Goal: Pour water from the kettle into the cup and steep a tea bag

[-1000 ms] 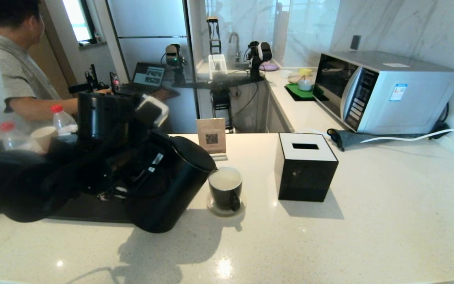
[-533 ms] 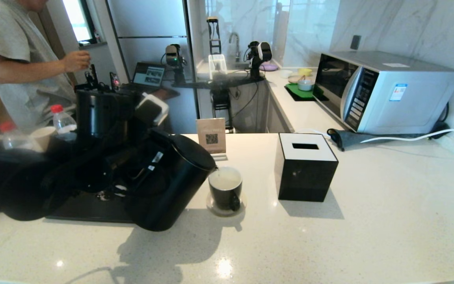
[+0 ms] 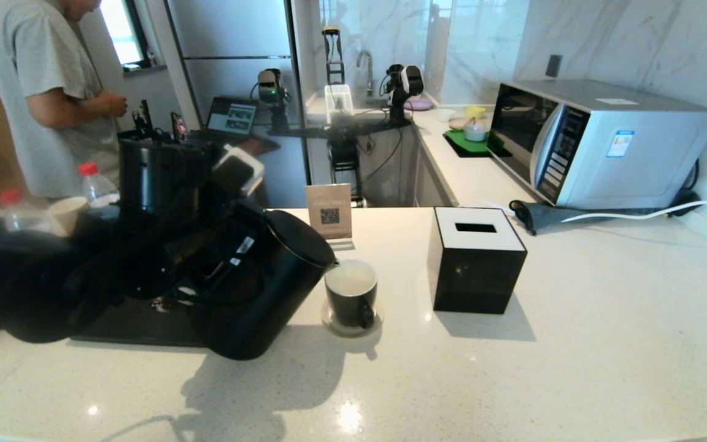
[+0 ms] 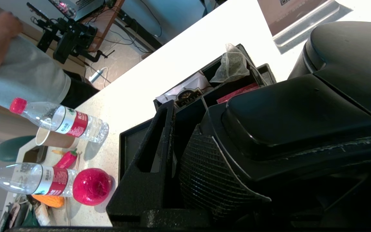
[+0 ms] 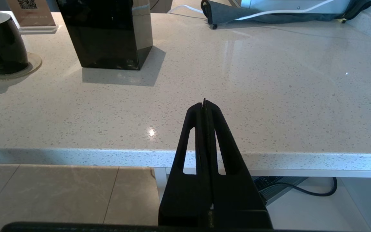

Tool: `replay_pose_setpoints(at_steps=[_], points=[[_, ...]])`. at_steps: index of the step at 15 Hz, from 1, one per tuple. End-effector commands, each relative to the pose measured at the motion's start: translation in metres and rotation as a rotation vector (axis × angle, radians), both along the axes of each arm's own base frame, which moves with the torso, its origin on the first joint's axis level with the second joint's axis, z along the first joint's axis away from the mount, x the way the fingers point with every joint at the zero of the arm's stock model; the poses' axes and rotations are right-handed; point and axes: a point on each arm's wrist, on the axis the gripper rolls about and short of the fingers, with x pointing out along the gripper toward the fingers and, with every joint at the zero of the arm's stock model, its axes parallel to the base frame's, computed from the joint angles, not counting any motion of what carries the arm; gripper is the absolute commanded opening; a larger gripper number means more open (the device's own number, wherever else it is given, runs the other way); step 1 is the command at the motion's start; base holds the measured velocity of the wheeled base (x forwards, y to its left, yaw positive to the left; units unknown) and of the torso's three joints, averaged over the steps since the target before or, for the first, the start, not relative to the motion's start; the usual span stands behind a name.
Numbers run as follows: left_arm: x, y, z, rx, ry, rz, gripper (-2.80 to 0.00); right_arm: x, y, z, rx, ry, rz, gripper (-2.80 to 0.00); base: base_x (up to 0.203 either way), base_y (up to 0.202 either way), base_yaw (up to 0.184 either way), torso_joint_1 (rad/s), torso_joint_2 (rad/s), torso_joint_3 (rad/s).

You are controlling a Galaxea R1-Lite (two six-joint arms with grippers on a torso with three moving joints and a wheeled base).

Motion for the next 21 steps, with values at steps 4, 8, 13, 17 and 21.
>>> replay_pose_setpoints(at_steps=[4, 8, 13, 17, 21], points=[[0.0001, -0.0001, -0.0004, 0.007, 0.003, 0.001, -2.8, 0.0, 0.0, 0.0, 0.0, 0.0, 0.001, -2.8, 0.0, 0.0, 0.0, 0.0, 0.0, 0.0], [0.0002, -0.0006, -0.0009, 0.007, 0.004, 0.0, -2.8, 0.0, 0.0, 0.0, 0.0, 0.0, 0.001, -2.8, 0.0, 0.0, 0.0, 0.0, 0.0, 0.0], [0.0004, -0.0018, -0.0018, 0.009, 0.007, -0.003, -2.8, 0.0, 0.0, 0.0, 0.0, 0.0, 0.001, -2.8, 0.0, 0.0, 0.0, 0.0, 0.0, 0.0], [0.0001, -0.0027, -0.0029, 0.011, 0.012, -0.006, -2.8, 0.0, 0.0, 0.0, 0.0, 0.0, 0.001, -2.8, 0.0, 0.0, 0.0, 0.0, 0.0, 0.0], [-0.0009, -0.0039, -0.004, 0.015, 0.02, -0.011, -2.8, 0.0, 0.0, 0.0, 0.0, 0.0, 0.001, -2.8, 0.0, 0.0, 0.0, 0.0, 0.0, 0.0]])
